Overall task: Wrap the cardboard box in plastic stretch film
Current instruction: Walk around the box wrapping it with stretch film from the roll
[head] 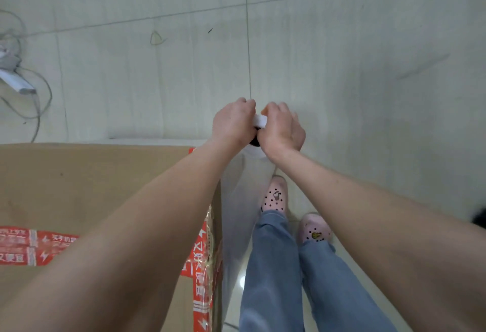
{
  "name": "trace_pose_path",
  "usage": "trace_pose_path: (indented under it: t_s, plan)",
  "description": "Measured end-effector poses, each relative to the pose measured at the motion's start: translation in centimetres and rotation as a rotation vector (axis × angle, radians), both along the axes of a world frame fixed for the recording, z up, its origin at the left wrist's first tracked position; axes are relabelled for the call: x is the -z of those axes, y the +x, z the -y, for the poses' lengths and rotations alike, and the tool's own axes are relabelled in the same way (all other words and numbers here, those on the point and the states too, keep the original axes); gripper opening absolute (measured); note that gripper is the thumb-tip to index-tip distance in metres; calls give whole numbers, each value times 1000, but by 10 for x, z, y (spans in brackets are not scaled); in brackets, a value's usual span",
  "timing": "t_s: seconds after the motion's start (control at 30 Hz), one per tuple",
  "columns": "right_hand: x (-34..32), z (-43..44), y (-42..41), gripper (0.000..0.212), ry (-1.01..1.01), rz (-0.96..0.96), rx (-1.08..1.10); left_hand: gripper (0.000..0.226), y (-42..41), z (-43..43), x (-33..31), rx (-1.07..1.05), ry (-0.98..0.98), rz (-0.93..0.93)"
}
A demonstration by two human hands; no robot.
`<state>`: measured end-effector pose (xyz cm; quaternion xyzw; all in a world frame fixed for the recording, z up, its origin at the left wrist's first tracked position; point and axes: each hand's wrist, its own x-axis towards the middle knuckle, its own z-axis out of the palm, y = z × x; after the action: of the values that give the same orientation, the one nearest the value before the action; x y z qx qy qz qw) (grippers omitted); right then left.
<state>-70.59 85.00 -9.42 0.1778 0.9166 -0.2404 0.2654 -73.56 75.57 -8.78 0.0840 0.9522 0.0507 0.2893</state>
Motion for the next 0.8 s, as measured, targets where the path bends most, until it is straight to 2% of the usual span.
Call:
trace_pose_path:
  t_s: [0.13,0.33,0.47,0.63,0.7,0.8]
  plan:
    - [2,6,-6,41,90,-50,-150,24,-6,4,-3,-70,0,1]
    - [0,4,-29,32,61,38,39,27,-31,10,-10,-127,-20,-7]
    - [-4,7,-44,33,61,-11,-115,32,-34,11,-9,-125,-13,24]
    - [-5,12,-57,34,82,-87,-346,18,-45,11,1,-147,41,22]
    - [-1,13,-60,36,77,-60,-222,24,-49,15,4,-211,67,13]
    - [1,14,-60,40,2,88,74,31,-57,27,4,-345,84,14]
